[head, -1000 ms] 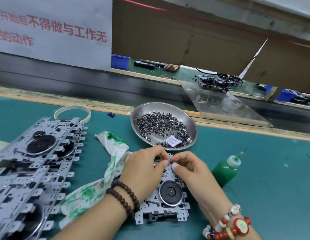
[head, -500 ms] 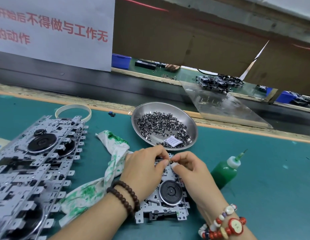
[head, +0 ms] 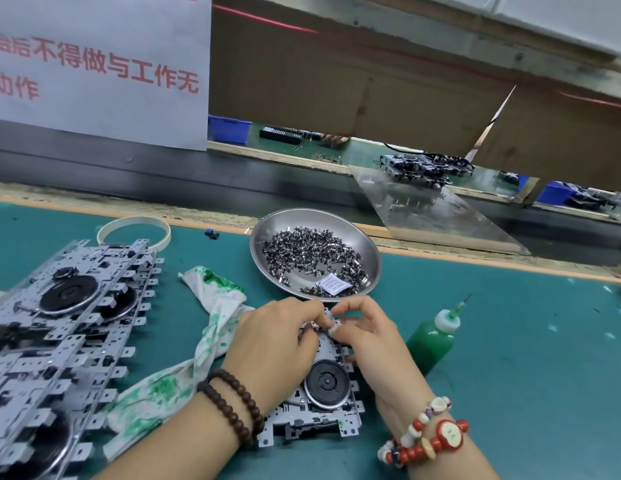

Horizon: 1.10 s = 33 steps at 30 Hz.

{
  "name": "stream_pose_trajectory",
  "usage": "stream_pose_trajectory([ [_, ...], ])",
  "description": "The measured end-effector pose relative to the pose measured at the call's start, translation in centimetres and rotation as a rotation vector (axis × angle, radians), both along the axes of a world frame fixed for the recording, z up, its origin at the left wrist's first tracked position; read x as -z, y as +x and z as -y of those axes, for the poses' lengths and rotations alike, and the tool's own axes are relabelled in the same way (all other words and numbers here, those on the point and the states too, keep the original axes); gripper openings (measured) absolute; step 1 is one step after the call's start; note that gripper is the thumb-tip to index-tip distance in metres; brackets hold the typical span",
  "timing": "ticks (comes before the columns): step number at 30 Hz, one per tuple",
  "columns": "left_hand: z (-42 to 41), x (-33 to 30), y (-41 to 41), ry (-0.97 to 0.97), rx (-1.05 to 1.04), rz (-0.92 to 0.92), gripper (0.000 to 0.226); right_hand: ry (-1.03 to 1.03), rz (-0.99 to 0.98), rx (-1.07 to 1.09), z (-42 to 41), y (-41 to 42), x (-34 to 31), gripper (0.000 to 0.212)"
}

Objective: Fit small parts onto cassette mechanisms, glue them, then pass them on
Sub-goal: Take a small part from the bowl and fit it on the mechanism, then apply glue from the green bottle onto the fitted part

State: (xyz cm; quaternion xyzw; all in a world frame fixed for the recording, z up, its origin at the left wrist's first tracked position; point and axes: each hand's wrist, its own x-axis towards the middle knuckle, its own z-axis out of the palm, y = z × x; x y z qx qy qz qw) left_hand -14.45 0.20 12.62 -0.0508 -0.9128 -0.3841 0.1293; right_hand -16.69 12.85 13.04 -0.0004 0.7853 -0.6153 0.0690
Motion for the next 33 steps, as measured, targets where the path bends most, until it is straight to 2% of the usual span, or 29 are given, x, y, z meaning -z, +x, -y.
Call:
stream_pose_trajectory([
  [5,-0.1,0.0,-0.1,-0.095,0.013,-0.03,0.021,0.018,0.023,-0.026,-0.2,-0.1,0.1,0.02],
  [12,0.0,0.7,-0.4,0.065,0.03,-0.007,0.026,0.089,-0.044,-0.06,-0.8,0.3,0.1,0.019],
  [16,0.0,0.9,-0.4,0.127,0.02,-0.042,0.029,0.362,-0.372,-0.009,-0.9,1.6,-0.2,0.024],
  [20,0.1,1.1,-0.5,0.154,-0.031,-0.084,0.026,0.252,-0.848,0.289,-2.6,3.0,-2.0,0.018],
  [22,0.2,1.3,-0.7,0.169,-0.091,-0.098,0.024,0.234,-0.961,0.456,-4.1,3.5,-2.2,0.024],
  [24,0.1,1.3,-0.9,0.213,-0.133,-0.092,0.022,0.257,-0.896,0.567,-5.4,3.6,-1.6,0.046],
  [27,0.7,0.9,-1.2,0.272,-0.181,-0.044,0.02,0.327,-0.538,0.549,-6.5,2.9,-0.2,0.079],
  [28,1.2,0.8,-1.4,0.283,-0.202,-0.017,0.018,0.333,-0.415,0.492,-6.7,2.7,0.2,0.083],
  [29,1.6,0.7,-1.6,0.279,-0.224,0.016,0.016,0.309,-0.306,0.424,-6.9,2.4,0.7,0.08],
  [31,1.9,0.5,-1.5,0.202,-0.245,0.083,0.01,0.283,-0.167,0.29,-7.1,2.1,1.4,0.054],
  [33,1.6,0.6,-1.1,0.047,-0.201,0.114,0.009,0.346,-0.177,0.229,-7.1,2.0,1.5,0.024],
])
